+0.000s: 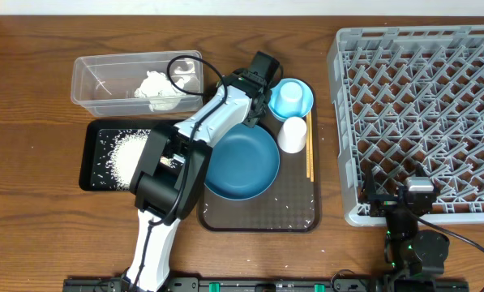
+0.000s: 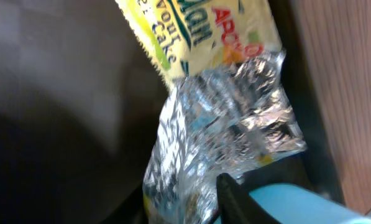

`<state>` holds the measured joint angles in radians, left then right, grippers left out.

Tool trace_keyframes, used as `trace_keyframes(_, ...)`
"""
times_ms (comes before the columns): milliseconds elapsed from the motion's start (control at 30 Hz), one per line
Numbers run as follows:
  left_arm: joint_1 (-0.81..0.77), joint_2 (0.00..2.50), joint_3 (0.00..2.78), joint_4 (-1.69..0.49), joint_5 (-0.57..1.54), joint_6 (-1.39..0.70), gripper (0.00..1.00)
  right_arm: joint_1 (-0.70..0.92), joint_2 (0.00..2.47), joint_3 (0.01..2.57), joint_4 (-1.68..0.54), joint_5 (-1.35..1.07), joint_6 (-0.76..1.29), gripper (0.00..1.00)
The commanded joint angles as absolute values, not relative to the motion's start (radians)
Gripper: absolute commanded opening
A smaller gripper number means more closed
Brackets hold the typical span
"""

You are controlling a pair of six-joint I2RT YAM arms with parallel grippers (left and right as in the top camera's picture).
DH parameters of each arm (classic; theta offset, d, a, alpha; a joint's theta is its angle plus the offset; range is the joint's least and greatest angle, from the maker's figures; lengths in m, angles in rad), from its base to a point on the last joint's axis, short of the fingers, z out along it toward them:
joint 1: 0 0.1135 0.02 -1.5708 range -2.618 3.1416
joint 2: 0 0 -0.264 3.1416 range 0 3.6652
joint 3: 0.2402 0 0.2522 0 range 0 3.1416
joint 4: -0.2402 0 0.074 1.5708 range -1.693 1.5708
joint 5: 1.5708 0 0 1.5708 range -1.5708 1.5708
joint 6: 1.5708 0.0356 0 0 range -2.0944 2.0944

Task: Sort waste into correct bins and load items into the dishwasher rack
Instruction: 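Lift the wrapper with the left gripper and drop it in clear container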

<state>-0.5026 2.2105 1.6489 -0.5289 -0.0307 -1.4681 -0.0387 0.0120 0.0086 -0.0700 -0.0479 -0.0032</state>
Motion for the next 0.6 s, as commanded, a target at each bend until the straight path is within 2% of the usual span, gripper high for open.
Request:
trace_keyframes(0,-0.494,2.214,1.640,-0.512,-0.054,-1.412,0.22,-0.039,0.007,0.006,-0.072,-0.041,0.014,0.99)
trace_keyframes(100,-0.495,2.208,1.641,-0.505,-0.053,-1.354,0.07,-0.039,0.007,0.006,-0.072,-0.041,0.014,0.99)
trace_keyframes(567,-0.521,1.930,1.642,-0.518,-0.072,-1.176,0.06,-0.039,0.007,0.006,-0.072,-0.041,0.014,0.99)
